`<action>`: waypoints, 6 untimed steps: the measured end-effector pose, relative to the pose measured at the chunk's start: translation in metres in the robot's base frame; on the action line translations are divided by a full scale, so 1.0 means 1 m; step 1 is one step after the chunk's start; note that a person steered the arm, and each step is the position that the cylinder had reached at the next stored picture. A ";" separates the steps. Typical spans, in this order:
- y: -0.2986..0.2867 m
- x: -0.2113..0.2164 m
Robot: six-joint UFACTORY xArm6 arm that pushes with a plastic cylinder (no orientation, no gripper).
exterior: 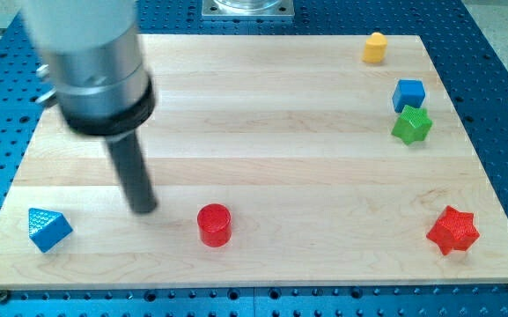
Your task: Move the red circle below the green star
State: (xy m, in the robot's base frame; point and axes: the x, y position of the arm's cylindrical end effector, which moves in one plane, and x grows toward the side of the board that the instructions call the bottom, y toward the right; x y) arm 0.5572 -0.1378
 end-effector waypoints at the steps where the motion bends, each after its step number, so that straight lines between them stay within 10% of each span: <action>1: 0.065 0.014; 3: 0.161 0.044; 6: 0.255 -0.042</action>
State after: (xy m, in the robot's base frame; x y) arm 0.5156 0.1172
